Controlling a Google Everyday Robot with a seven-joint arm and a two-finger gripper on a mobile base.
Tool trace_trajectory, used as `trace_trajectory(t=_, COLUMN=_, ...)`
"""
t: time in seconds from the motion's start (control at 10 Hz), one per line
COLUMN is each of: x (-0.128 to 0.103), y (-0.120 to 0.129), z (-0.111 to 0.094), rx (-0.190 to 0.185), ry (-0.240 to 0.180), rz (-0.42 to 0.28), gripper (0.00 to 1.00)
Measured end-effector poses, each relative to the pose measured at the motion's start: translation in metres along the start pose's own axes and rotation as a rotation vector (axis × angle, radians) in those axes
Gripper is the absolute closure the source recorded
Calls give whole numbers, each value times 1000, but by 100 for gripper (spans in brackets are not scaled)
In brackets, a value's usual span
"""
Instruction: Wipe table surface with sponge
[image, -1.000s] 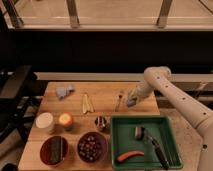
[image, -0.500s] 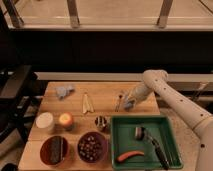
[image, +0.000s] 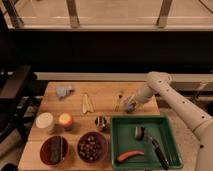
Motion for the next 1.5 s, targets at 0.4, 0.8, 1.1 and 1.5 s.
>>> trace_trajectory(t=0.4, x=27, y=32, z=-9, rx=-7, ry=17, rz=82, gripper=100)
trace_trajectory(t=0.8, x=55, y=28, z=2, rx=9, ry=13, rz=91, gripper=100)
trace_trajectory(t=1.1, x=55, y=29, z=0, rx=7, ry=10, rz=95, gripper=100)
trace_trajectory(t=1.5, x=23, y=1, z=8, rx=42, ry=-46, rz=38, gripper=100)
